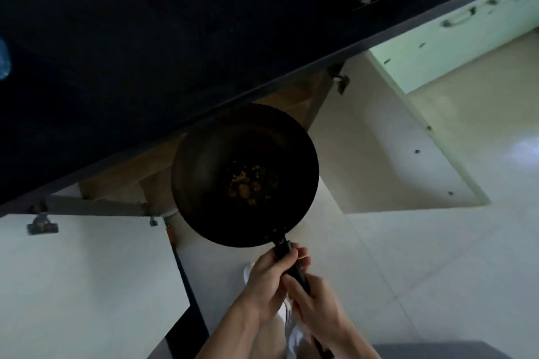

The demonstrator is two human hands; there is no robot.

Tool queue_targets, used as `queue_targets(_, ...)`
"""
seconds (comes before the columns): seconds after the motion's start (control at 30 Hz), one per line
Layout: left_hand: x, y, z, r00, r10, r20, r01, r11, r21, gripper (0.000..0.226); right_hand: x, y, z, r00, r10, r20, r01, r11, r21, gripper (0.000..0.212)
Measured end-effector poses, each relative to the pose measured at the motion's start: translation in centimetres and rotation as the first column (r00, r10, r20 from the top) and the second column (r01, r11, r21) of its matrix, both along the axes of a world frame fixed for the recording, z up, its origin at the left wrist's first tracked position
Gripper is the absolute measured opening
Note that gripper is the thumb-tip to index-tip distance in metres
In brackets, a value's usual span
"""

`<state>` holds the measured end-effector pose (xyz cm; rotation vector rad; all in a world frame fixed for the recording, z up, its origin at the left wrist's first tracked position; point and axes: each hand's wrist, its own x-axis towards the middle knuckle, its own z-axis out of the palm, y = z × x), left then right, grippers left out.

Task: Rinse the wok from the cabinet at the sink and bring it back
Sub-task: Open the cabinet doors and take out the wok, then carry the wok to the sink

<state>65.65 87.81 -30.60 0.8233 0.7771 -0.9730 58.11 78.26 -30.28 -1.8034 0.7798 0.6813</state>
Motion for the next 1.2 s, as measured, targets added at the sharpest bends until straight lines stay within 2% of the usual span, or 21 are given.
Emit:
queue_targets(0.23,-8.0,0.8,5.3,0.992,-0.124,-0.019,0.124,0.992,-0.02,0.01,-8.9,2.5,7.1,0.963,-0.269,-0.028,0.269,0.948,0.17,0.035)
queue_targets(0.4,-12.7,1.8,8.3,0.97,-0.244,0.013,0.244,0.969,-0.045,0.01,-14.4,4.2,10.1,0.927,-0.373,-0.043,0.373,0.902,0.217,0.031)
queue_targets(0.53,-16.8,2.9,11.1,0.951,-0.304,0.059,0.308,0.95,-0.06,0.01,-19.1,5.9,12.2,0.895,-0.446,-0.02,0.439,0.872,0.218,0.036)
queue_targets(0.67,-19.5,4.0,14.5,0.91,-0.384,0.157,0.398,0.914,-0.076,0.016,-22.3,7.4,15.8,0.867,-0.497,0.043,0.479,0.854,0.202,0.037)
queue_targets(0.83,-20.8,4.6,19.8,0.852,-0.438,0.285,0.476,0.877,-0.074,0.028,-23.9,8.5,21.4,0.799,-0.589,0.12,0.54,0.791,0.287,0.035)
queue_targets(1.07,-19.5,2.3,27.3,0.737,-0.458,0.497,0.569,0.817,-0.09,0.04,-23.3,7.2,27.8,0.68,-0.697,0.227,0.587,0.703,0.401,0.031)
queue_targets(1.2,-17.4,-0.8,30.2,0.664,-0.471,0.581,0.628,0.773,-0.092,0.036,-21.5,4.9,30.5,0.605,-0.731,0.316,0.606,0.68,0.412,0.031)
